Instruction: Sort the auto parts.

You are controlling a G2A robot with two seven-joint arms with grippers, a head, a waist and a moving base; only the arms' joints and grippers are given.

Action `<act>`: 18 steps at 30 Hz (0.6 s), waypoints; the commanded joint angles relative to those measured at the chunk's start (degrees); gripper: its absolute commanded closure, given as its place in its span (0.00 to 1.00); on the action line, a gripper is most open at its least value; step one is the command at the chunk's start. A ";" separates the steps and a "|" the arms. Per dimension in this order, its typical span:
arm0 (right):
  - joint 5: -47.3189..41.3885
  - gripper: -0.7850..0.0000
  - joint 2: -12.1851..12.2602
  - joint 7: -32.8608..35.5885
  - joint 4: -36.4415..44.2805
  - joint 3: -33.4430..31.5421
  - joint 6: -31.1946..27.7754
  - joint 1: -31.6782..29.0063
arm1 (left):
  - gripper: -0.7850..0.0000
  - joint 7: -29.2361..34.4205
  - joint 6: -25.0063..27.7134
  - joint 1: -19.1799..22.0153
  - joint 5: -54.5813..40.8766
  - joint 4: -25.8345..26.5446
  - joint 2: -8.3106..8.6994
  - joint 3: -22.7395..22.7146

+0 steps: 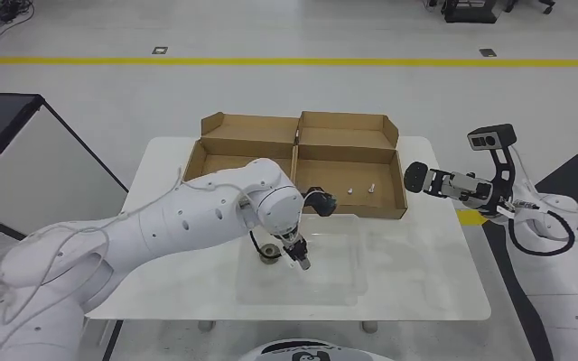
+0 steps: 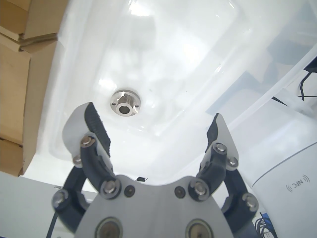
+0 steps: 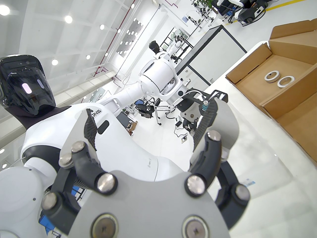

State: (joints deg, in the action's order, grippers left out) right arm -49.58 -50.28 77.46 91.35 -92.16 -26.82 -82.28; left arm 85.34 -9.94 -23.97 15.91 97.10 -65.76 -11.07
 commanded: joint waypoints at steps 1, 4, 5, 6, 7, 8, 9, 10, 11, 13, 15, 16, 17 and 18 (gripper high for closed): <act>0.00 0.00 0.00 0.00 0.00 0.00 0.00 0.00 | 0.00 0.38 0.15 -0.63 -0.21 -0.04 0.26 -0.40; 0.00 0.00 0.00 0.00 0.00 0.00 0.00 0.00 | 0.00 0.37 0.37 -0.83 0.13 0.04 0.37 -0.64; 0.00 0.00 0.00 0.00 0.00 0.00 0.00 0.00 | 0.00 0.37 0.37 -0.83 0.13 0.04 0.37 -0.64; 0.00 0.00 0.00 0.00 0.00 0.00 0.00 0.00 | 0.00 0.37 0.37 -0.83 0.13 0.04 0.37 -0.64; 0.00 0.00 0.00 0.00 0.00 0.00 0.00 0.00 | 0.00 0.37 0.37 -0.83 0.13 0.04 0.37 -0.64; 0.00 0.00 0.00 0.00 0.00 0.00 0.00 0.00 | 0.00 0.37 0.37 -0.83 0.13 0.04 0.37 -0.64; 0.00 0.00 0.00 0.00 0.00 0.00 0.00 0.00 | 0.00 0.37 0.37 -0.83 0.13 0.04 0.37 -0.64; 0.00 0.00 0.00 0.00 0.00 0.00 0.00 0.00 | 0.00 -0.08 0.39 -1.10 0.15 -0.21 0.39 -0.62; 0.00 0.00 0.00 0.00 0.00 0.00 0.00 0.00 | 0.00 -1.26 0.56 -1.92 0.46 -1.03 0.47 -0.58; 0.00 0.00 0.00 0.00 0.00 0.00 0.00 0.00 | 0.00 -1.40 1.08 -2.86 0.58 -2.08 0.64 -0.59; 0.00 0.00 0.00 0.00 0.00 0.00 0.00 0.00 | 0.00 -1.00 1.53 -3.46 0.85 -2.86 0.69 -0.51; 0.00 0.00 0.00 0.00 0.00 0.00 0.00 0.00 | 0.00 -0.83 1.66 -3.67 1.26 -3.21 0.68 -0.44; 0.00 0.00 0.00 0.00 0.00 0.00 0.00 0.00 | 0.00 -0.42 1.74 -3.92 1.54 -3.56 0.65 -0.28; 0.00 0.00 0.00 0.00 0.00 0.00 0.00 0.00 | 0.00 0.00 1.76 -4.07 1.88 -3.97 0.59 -0.16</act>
State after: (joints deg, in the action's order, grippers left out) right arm -49.58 -50.28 77.46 91.35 -92.16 -26.82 -82.28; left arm 84.84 -8.21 -27.85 17.36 93.60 -65.10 -11.40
